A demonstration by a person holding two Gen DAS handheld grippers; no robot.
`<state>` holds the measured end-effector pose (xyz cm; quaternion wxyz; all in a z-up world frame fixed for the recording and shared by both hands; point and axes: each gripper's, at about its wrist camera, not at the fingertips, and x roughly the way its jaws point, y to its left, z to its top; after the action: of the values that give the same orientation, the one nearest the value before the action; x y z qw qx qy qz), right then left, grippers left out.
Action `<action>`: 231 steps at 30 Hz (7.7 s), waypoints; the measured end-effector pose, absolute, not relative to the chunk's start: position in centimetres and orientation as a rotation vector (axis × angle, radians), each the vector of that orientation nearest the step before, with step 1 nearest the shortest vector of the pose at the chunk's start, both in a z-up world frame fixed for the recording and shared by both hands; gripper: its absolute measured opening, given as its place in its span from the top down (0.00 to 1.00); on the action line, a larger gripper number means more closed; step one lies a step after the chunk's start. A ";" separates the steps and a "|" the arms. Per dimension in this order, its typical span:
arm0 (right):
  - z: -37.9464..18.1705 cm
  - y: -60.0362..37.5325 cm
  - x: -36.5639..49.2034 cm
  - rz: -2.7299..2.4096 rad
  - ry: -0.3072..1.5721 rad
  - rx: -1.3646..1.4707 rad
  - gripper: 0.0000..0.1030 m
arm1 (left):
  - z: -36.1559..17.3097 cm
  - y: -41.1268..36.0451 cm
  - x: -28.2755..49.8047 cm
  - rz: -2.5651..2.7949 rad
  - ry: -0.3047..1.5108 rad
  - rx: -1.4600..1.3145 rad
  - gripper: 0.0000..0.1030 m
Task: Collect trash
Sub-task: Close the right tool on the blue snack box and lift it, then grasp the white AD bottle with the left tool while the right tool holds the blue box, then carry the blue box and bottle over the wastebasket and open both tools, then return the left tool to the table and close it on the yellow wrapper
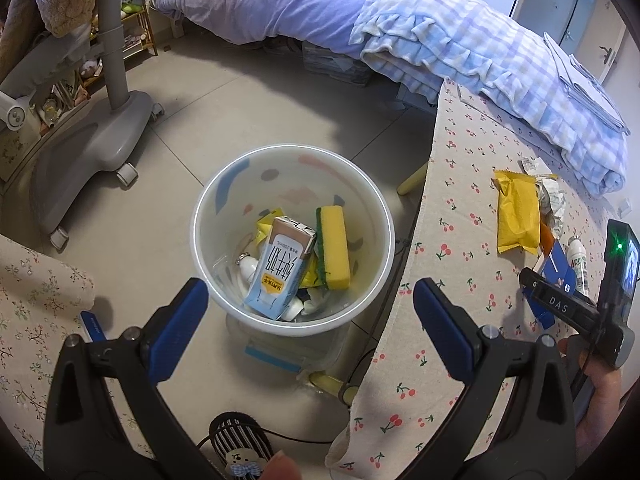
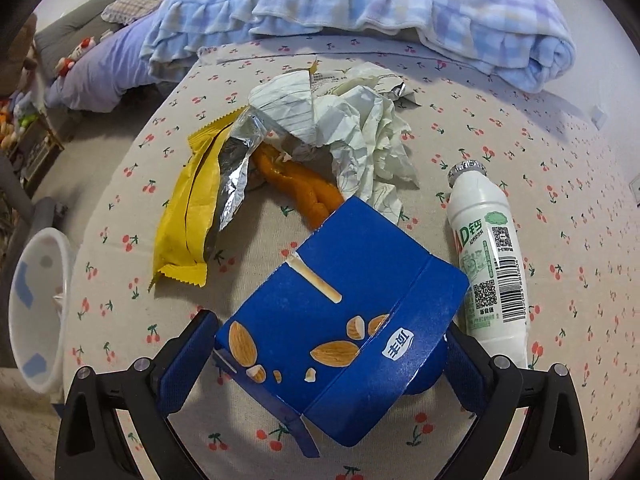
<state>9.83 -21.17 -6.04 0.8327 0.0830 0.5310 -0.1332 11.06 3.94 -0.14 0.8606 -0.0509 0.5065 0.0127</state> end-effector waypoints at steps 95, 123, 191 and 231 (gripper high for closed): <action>1.1 -41.6 -1.5 -0.205 1.021 0.418 0.58 | -1.0 -20.6 10.9 -0.520 1.040 -0.085 0.61; 1.5 -25.5 4.2 0.026 1.041 0.287 0.58 | 0.2 -0.4 9.9 -0.226 0.984 -0.194 0.61; 0.3 -15.6 9.8 0.186 1.031 0.239 0.19 | -0.8 10.1 11.3 0.125 1.095 -0.271 0.18; -0.2 -37.8 4.9 -0.117 1.026 0.371 0.19 | -4.4 -16.1 16.9 -0.309 1.063 -0.034 0.20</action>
<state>4.85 -37.79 -0.15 0.8532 0.1762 0.4878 -0.0555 16.88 -16.11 -4.42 0.8505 -0.0163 0.5048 -0.1469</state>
